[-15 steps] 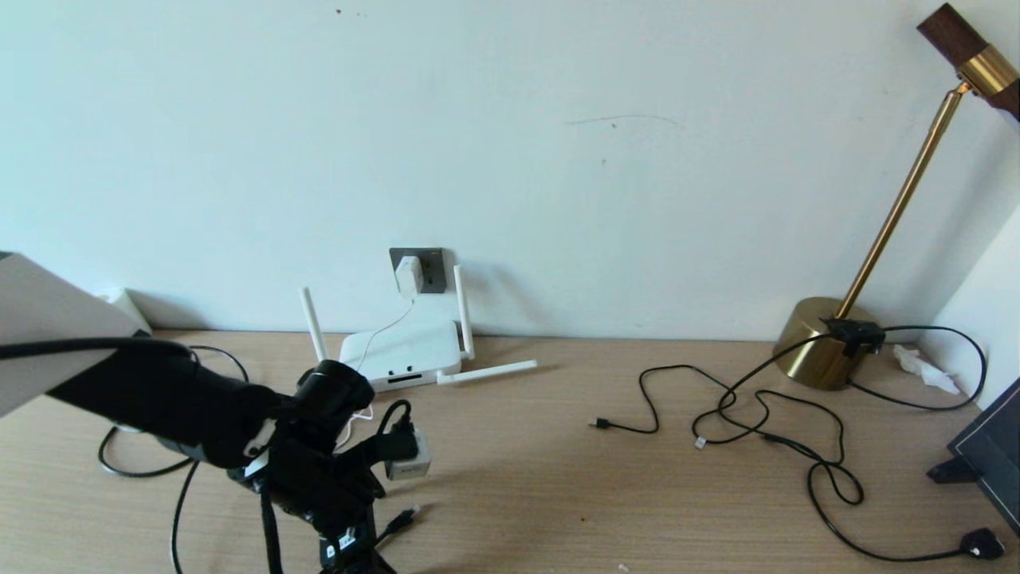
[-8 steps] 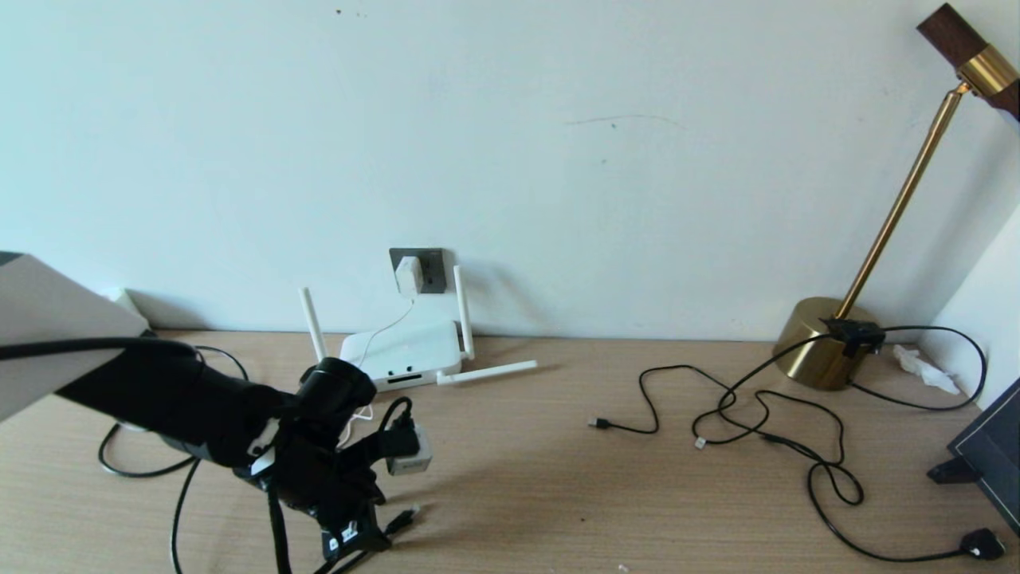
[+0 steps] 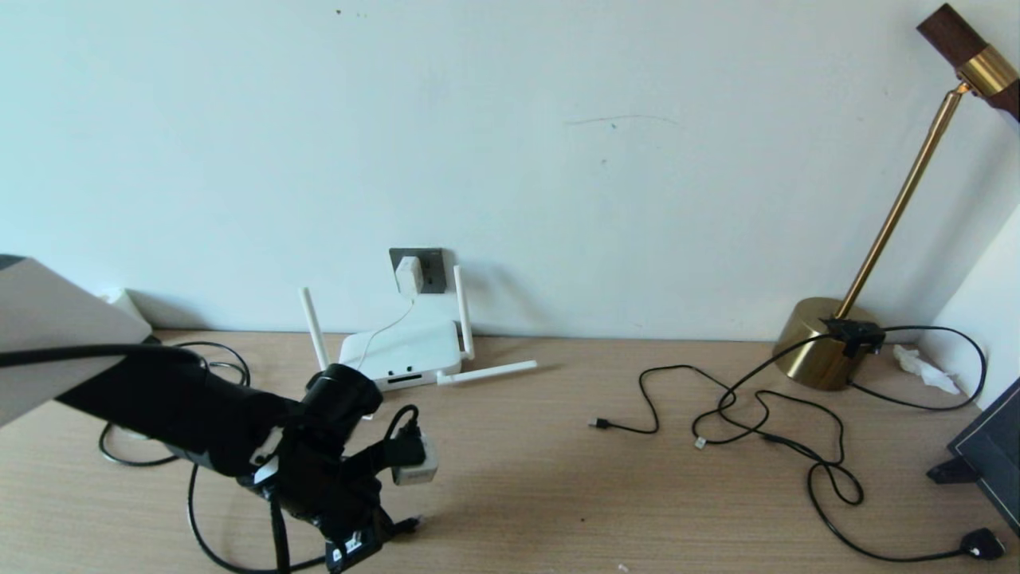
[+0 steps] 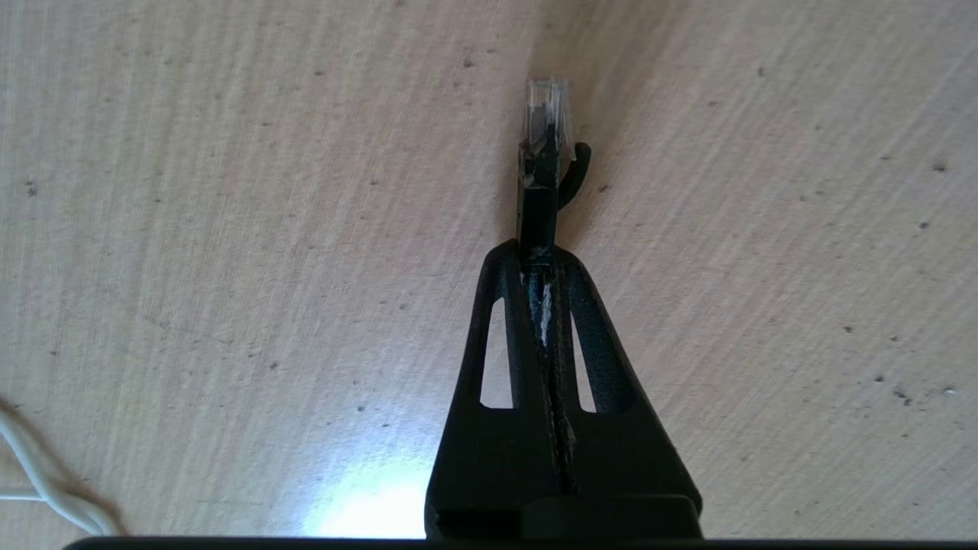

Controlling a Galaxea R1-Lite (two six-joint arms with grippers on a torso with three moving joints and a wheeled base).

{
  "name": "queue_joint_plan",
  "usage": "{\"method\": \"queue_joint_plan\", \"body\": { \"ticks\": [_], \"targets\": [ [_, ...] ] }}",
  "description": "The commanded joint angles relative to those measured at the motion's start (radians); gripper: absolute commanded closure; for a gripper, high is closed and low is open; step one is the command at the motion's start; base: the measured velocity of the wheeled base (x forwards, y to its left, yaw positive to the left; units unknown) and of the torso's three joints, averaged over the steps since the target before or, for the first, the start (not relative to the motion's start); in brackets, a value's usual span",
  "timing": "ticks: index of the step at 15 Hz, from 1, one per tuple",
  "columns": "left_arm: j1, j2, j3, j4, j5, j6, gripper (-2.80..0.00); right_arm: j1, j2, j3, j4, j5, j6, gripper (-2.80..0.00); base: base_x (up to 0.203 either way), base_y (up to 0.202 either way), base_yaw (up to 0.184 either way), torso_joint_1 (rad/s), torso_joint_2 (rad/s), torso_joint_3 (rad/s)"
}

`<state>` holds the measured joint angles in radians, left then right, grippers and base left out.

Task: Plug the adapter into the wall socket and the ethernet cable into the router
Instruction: Pick up cable, then hand it to the other hand

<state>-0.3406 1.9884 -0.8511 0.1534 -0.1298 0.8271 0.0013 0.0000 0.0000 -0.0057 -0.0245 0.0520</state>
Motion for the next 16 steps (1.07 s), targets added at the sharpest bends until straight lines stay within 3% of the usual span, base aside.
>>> {"method": "queue_joint_plan", "body": {
  "ticks": [1,6,9,13,16],
  "targets": [
    [-0.007,-0.034,0.014,0.002,-0.005,0.004,0.00,0.000,0.002,0.000,0.000,0.000,0.000,0.00,0.000,0.000,0.000,0.000,0.00,0.000],
    [-0.020,-0.230,-0.005,0.006,-0.090,0.025,0.00,0.000,0.002,0.000,0.000,0.000,0.000,0.00,0.000,0.000,0.000,0.000,0.00,0.000],
    [-0.055,-0.321,-0.149,0.017,-0.109,0.040,0.00,0.000,0.002,0.000,0.000,0.000,0.000,0.00,0.000,0.000,0.000,0.000,0.00,0.000],
    [-0.128,-0.323,-0.363,0.038,-0.098,0.046,0.00,0.000,0.002,0.000,0.001,0.003,-0.012,0.00,0.000,0.000,0.000,0.000,0.00,0.000],
    [-0.196,-0.357,-0.463,0.169,-0.039,0.054,0.00,0.000,0.002,0.000,0.003,0.008,-0.040,0.00,0.000,0.000,0.000,0.000,0.00,0.000]
  ]
}}
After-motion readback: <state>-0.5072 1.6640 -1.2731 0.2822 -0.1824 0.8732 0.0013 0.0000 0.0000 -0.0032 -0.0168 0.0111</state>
